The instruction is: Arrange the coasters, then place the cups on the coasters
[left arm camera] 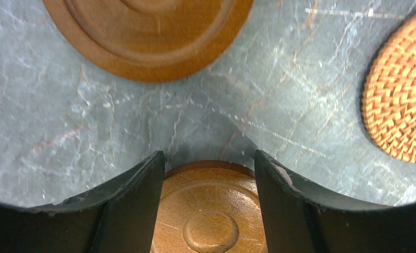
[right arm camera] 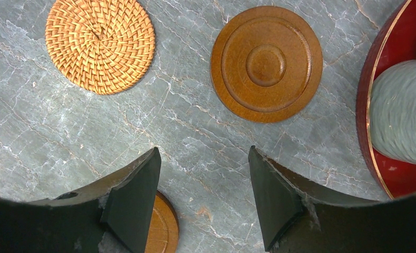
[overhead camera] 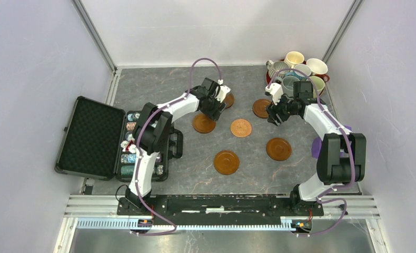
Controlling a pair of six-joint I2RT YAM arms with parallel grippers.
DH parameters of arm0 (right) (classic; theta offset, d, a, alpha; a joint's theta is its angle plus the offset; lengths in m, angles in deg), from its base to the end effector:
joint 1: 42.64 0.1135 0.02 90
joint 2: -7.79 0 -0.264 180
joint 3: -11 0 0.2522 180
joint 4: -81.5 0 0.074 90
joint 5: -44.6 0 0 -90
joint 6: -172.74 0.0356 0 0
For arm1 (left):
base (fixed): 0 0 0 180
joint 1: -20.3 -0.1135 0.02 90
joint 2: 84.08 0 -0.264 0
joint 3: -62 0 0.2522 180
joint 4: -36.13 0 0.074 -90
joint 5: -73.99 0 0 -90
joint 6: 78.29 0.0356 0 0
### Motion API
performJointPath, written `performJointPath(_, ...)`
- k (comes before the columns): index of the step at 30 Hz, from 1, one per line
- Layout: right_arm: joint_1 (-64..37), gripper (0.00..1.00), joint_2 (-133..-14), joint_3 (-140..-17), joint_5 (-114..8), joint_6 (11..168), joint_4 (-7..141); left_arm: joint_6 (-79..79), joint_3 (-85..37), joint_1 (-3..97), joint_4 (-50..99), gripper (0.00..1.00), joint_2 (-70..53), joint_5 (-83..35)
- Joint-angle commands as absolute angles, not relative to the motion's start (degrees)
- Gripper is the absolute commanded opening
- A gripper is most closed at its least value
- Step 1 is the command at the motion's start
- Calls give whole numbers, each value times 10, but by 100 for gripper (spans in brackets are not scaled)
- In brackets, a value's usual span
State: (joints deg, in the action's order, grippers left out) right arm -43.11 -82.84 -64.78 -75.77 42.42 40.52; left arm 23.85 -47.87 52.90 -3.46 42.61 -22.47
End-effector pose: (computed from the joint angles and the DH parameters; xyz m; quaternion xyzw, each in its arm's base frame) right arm 0.3256 0.0153 0.2262 -0.3867 0.8410 0.1359 0.3530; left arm 0.4019 -0.2618 0.1611 0.3788 0.8777 -0.1043 0.2743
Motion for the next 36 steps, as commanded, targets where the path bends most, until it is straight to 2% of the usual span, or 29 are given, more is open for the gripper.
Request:
performJointPath(1, -430, 69, -826, -646, -760, 427, 415, 204, -423, 530, -56, 69, 387, -245)
performJointPath(13, -430, 69, -819, -653, -763, 432, 412, 188, -374, 531, -44, 69, 344, -268)
performJointPath(15, -430, 69, -817, -657, -762, 434, 411, 191, -375, 531, -44, 72, 334, -264)
performJointPath(19, -430, 69, -810, -673, -746, 450, 423, 201, -387, 530, -49, 85, 297, -250)
performJointPath(25, -429, 68, -810, -697, -636, 479, 480, 219, -397, 530, -76, 98, 230, -248)
performJointPath(30, -430, 63, -856, -739, -542, 428, 467, 225, -387, 530, -108, 100, 194, -270)
performJointPath(36, -429, 55, -895, -744, -495, 368, 467, 225, -363, 530, -122, 100, 153, -286)
